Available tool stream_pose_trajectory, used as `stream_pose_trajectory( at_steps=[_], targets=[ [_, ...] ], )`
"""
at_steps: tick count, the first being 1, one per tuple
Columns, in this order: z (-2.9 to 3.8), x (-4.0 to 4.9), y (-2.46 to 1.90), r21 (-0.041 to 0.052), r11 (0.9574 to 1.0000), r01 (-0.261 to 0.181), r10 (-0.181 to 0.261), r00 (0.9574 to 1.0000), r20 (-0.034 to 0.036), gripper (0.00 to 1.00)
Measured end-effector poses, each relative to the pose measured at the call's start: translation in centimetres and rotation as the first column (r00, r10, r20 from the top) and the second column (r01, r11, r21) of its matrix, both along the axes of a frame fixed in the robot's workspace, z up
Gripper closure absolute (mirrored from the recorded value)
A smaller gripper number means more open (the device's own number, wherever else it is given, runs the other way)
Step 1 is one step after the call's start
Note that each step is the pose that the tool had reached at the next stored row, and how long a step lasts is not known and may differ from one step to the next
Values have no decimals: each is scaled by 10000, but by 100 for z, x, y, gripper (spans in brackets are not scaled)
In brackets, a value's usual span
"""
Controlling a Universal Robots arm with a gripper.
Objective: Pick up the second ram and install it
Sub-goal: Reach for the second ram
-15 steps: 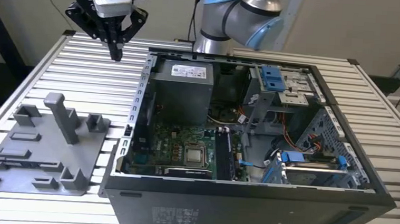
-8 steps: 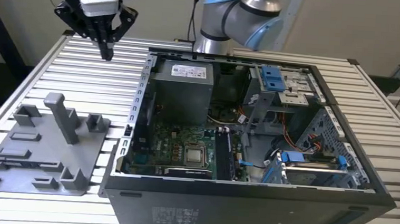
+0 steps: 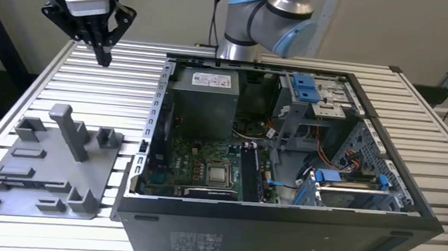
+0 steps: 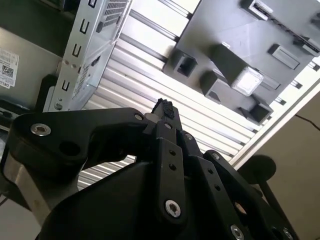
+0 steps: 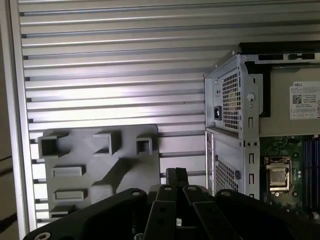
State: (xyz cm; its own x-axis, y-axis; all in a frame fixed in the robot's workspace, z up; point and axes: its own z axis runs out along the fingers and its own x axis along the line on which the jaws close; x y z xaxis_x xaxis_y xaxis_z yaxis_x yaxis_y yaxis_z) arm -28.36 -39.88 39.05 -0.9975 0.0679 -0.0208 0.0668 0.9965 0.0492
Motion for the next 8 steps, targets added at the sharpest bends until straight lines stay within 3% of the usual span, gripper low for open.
stream_pose_trajectory(
  at_steps=[8],
  targets=[
    [0, -288, 0, 1, 10000, 0, 0, 10000, 0, 89]
  ],
)
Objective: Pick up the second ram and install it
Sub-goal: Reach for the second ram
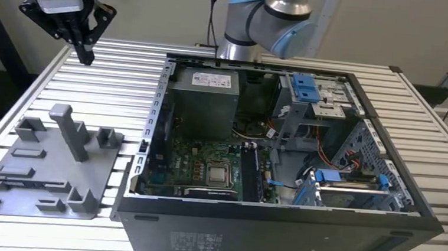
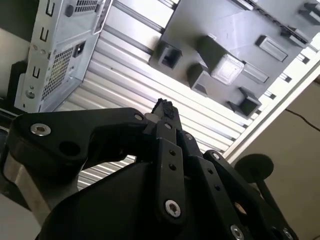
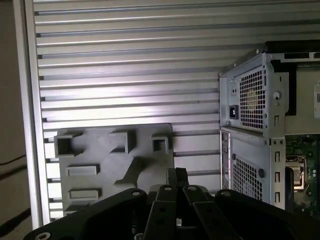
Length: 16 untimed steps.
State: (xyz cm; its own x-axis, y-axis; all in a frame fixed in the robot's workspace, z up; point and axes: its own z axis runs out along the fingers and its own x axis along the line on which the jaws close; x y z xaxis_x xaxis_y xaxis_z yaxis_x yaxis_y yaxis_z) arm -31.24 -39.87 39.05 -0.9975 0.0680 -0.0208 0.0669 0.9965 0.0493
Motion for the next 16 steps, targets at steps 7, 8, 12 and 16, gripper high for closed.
stream_pose_trajectory(
  at_steps=[7, 8, 12, 16],
  targets=[
    [-1, -231, 0, 1, 10000, 0, 0, 10000, 1, 89],
    [-1, -267, 0, 0, 10000, 0, 0, 10000, 0, 89],
    [-1, -412, 0, 0, 10000, -1, 1, 10000, 0, 89],
    [-3, -557, 0, 1, 10000, 0, 0, 10000, 0, 89]
  ],
)
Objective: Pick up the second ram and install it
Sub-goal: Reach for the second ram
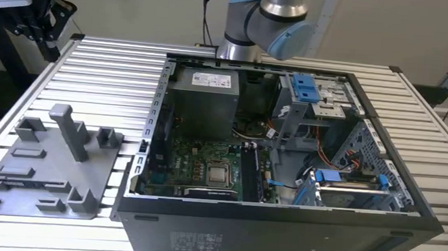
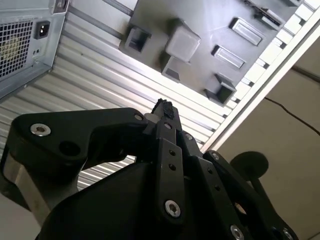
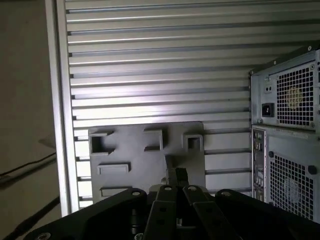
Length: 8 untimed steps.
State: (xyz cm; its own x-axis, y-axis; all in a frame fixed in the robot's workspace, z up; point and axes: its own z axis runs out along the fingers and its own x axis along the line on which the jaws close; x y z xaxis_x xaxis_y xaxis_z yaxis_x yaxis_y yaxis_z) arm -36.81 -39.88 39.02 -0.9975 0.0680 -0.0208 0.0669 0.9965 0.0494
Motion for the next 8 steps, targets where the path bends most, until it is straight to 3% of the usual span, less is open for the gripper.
stream_pose_trajectory(
  at_steps=[3, 8],
  targets=[
    [-2, -83, 0, 5, 10000, -1, 1, 10000, -16, 89],
    [-5, -219, 0, 25, 10000, -1, 1, 9999, -123, 89]
  ],
)
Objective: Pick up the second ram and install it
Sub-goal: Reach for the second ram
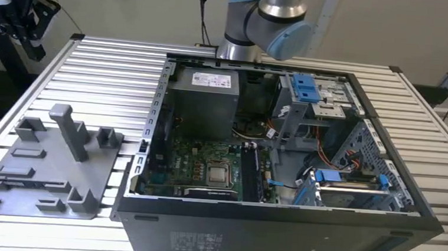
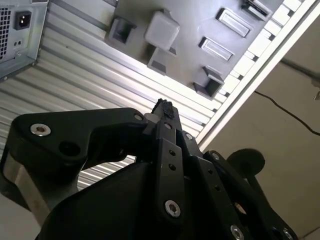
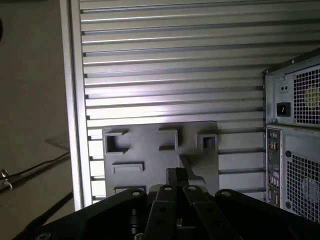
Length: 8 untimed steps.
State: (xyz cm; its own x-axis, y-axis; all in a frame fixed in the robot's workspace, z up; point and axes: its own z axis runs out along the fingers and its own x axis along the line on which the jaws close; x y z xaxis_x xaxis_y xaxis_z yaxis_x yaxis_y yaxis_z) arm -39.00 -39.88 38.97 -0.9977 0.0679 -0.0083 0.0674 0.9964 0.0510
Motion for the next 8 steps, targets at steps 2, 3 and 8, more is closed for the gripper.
stream_pose_trajectory(
  at_steps=[2, 3, 8],
  targets=[
    [-1, -58, 0, 0, 10000, 0, 0, 10000, -1, 89],
    [-2, -85, 0, 0, 10000, 0, 0, 10000, -1, 89],
    [-2, -167, 0, 0, 10000, 1, -1, 10000, -1, 89]
  ],
)
